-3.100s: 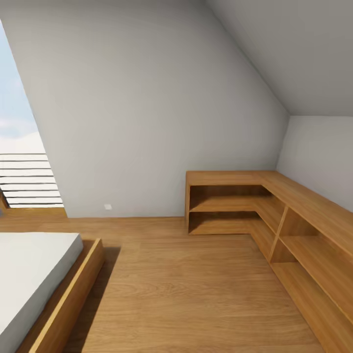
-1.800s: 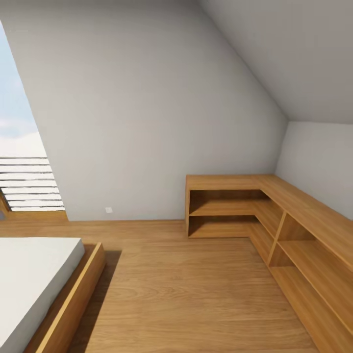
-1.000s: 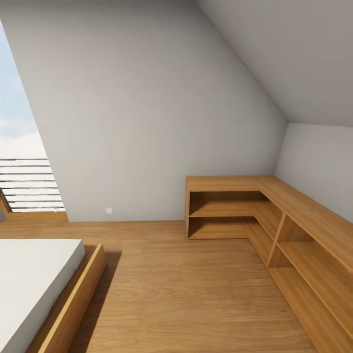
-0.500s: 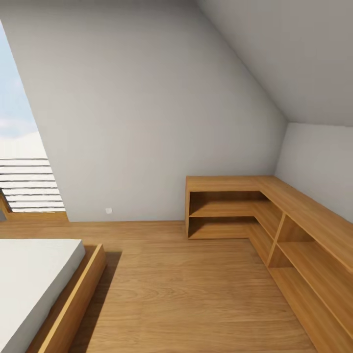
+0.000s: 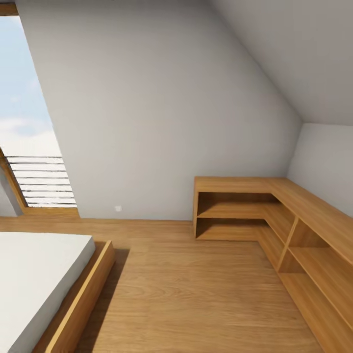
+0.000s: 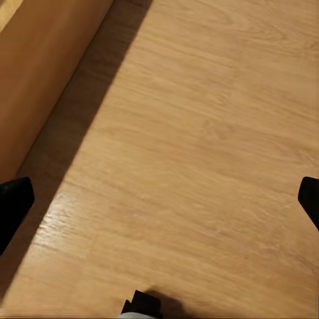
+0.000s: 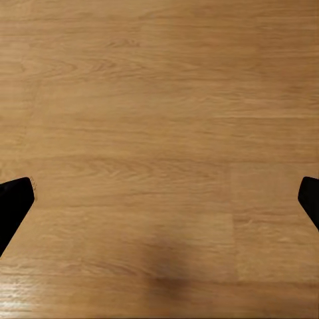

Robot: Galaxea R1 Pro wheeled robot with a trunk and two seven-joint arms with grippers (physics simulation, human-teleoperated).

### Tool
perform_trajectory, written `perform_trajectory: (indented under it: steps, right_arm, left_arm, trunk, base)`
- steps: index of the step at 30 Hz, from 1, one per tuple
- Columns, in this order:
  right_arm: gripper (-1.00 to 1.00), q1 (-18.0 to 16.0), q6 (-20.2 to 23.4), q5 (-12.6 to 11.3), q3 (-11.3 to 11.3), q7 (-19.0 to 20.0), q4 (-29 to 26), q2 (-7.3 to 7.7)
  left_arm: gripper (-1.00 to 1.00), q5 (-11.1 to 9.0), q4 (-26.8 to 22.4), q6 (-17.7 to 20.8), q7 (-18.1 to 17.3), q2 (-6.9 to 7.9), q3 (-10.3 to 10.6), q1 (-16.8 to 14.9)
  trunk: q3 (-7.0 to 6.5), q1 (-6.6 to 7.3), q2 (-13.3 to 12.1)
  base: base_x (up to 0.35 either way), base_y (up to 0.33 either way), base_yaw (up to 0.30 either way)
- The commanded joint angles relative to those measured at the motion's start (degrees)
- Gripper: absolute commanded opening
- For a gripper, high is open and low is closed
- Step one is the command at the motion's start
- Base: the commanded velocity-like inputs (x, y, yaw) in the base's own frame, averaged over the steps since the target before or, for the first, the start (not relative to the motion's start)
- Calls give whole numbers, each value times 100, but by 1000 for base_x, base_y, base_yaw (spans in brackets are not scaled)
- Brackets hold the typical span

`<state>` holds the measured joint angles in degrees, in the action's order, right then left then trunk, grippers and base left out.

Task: In the bedroom, organize the workspace by keeping the computer under the desk, ensuring the monitor is on the desk, placing the keyboard on the desk next to the monitor, placing the mouse on the desk next to the keyboard, moving the folder from the swivel chair onto the desk next to the mouse, stacking the notebook on top of the folder with the pen on top of the notebook, and positioning the swivel chair next to the desk.

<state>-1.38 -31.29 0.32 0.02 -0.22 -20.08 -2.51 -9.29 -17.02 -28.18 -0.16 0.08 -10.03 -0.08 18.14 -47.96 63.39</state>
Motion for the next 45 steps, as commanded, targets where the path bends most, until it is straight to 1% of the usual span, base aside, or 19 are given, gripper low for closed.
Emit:
perform_trajectory:
  steps: [1,6,9,12,14,23,27,30,33,38,45]
  right_arm:
    - [100,-1,-17,3,-2,-3,1,1]
    - [100,-3,-19,6,-9,-4,-3,5]
    - [100,-3,-24,10,-10,-4,-9,14]
    - [100,-3,-18,10,-15,-5,-14,13]
    - [100,-2,-18,6,-17,-5,-14,9]
    - [100,-2,-21,10,-19,-5,-16,12]
    - [100,-3,-25,11,-19,-5,-14,8]
    - [100,-2,-32,12,-19,-11,-13,12]
    - [100,-1,-139,18,-21,-18,-8,13]
    - [100,-3,-626,27,-27,-27,33,12]
    - [100,-2,-786,19,-32,-77,39,13]
  left_arm:
    - [100,-48,-1,-11,-2,1,18,-1]
    - [100,-41,24,-3,-1,-3,24,-1]
    - [100,-39,140,9,-1,-12,48,-1]
    - [100,-37,297,0,14,-13,235,-1]
    - [100,-37,314,-2,19,-10,279,-1]
    - [100,-38,330,-46,28,0,315,-1]
    - [100,-42,332,-237,32,6,315,-1]
    - [100,-46,338,-330,38,57,310,-1]
    - [100,-46,336,-347,35,72,309,-1]
    - [100,-47,339,-348,34,78,315,-1]
    - [100,-47,340,-347,34,80,317,-1]
  trunk:
    - [6,0,4]
    - [6,0,4]
    - [6,0,4]
    - [6,0,4]
    - [6,0,4]
    - [6,0,4]
    - [6,0,4]
    - [6,0,4]
    - [6,0,4]
    - [6,0,4]
    - [6,0,4]
  base:
    - [0,0,263]
    - [0,0,270]
    - [0,0,275]
    - [0,0,277]
    - [0,0,278]
    - [0,0,279]
    - [0,0,284]
    - [0,0,287]
    - [0,0,288]
    - [0,0,288]
    - [0,0,288]
